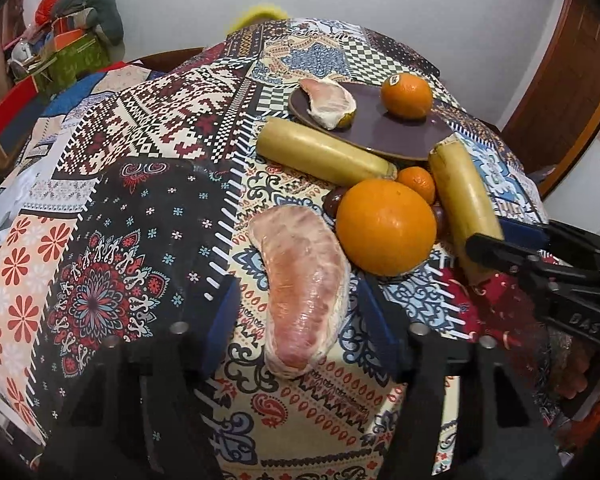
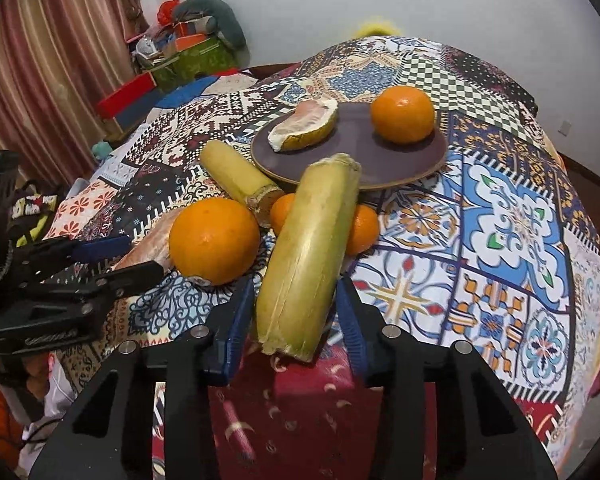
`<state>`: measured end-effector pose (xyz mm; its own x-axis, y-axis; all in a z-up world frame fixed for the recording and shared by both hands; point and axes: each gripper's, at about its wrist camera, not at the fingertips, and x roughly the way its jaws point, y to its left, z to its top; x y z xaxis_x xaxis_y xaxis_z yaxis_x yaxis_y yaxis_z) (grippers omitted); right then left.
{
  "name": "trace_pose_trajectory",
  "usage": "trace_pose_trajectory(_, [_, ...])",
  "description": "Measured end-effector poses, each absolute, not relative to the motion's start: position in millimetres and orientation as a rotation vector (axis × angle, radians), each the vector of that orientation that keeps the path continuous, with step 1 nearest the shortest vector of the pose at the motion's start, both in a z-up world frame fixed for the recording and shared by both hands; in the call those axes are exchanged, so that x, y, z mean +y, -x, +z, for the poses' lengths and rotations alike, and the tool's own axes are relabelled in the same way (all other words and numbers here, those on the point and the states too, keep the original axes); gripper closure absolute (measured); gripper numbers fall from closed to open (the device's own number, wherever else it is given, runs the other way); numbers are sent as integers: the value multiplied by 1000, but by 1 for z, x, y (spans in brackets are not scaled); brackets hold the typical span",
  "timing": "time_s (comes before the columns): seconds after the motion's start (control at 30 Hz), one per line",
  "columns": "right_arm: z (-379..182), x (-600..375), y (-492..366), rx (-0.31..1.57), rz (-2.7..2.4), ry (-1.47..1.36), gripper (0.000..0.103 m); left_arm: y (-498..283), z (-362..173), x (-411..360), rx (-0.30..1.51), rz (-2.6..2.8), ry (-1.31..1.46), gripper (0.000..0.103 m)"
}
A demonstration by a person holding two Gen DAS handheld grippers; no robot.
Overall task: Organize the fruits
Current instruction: 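Grasp the second pomelo segment with the left tool while the right tool grasps the bamboo shoot, then lift the pomelo segment and bamboo shoot and carry them toward the plate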
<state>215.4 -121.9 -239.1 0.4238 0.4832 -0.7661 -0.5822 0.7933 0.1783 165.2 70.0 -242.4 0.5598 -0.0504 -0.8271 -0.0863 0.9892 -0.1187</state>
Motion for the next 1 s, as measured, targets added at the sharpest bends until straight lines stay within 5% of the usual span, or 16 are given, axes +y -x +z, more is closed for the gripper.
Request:
trace_pose_trajectory(0.13, [-237, -138, -209, 912, 660, 125, 68, -162, -242, 73, 977, -26, 189, 63])
trace_pose_trajectory(0.67, [-234, -167, -181, 928, 665, 207, 68, -126, -237, 76, 1012, -58, 187, 63])
trace_pose_trajectory(1.0, [-235, -146, -196, 926, 675, 202, 55, -146, -242, 76, 1029, -62, 192, 57])
